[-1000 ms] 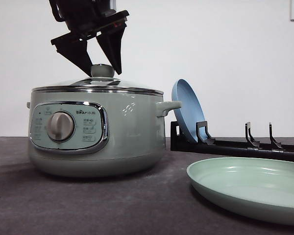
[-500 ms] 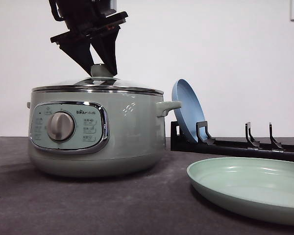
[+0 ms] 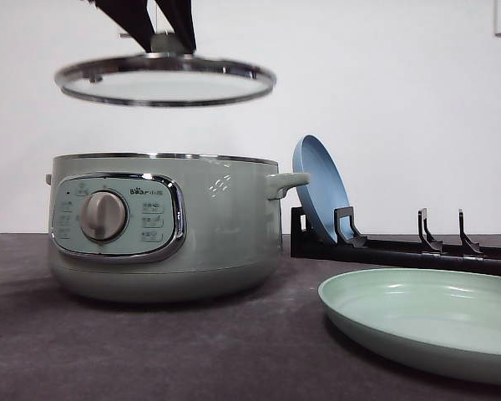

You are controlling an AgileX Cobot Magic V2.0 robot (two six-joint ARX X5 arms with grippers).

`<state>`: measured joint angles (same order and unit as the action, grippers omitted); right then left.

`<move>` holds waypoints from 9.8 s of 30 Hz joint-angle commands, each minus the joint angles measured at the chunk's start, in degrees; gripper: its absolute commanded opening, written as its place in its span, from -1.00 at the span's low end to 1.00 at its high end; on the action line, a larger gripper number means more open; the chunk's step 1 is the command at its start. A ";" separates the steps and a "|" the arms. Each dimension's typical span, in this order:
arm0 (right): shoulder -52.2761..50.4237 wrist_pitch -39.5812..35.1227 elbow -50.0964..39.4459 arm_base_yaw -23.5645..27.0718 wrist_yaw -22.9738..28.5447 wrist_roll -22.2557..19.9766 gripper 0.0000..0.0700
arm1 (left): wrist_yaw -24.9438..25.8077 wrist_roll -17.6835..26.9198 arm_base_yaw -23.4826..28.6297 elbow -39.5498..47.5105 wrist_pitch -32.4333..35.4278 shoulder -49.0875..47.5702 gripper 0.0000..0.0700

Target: Transfer potato from steamer to green plate

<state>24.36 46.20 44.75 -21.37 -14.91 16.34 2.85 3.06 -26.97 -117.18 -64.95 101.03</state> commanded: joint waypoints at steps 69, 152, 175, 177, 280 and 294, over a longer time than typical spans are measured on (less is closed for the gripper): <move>90.97 3.84 72.51 -16.98 -8.68 -22.48 0.69 | -0.15 -0.37 31.19 -3.07 -1.18 -0.74 -1.00; 53.03 30.90 52.57 -6.36 1.88 -23.45 -0.32 | -0.13 -0.74 31.09 -2.32 -1.55 -0.72 -1.00; 34.89 -10.50 -6.03 -4.26 1.46 -2.34 -0.32 | -0.13 -0.76 31.02 -2.32 -1.53 -0.70 -1.00; 36.70 -12.53 -7.13 -4.26 1.48 -2.14 -0.32 | -0.11 -0.76 31.02 -2.32 -1.53 -0.70 -1.00; 5.09 13.61 25.09 -4.26 9.39 -1.99 0.77 | -0.13 -2.24 0.52 -1.95 -6.70 -0.61 -1.00; 5.09 13.65 25.09 -4.26 8.98 -1.27 0.77 | -0.12 -2.22 -1.79 -1.93 -7.51 0.01 -1.00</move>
<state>29.28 60.58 68.86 -25.39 -5.87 14.02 2.83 0.91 -28.27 -117.45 -74.02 100.79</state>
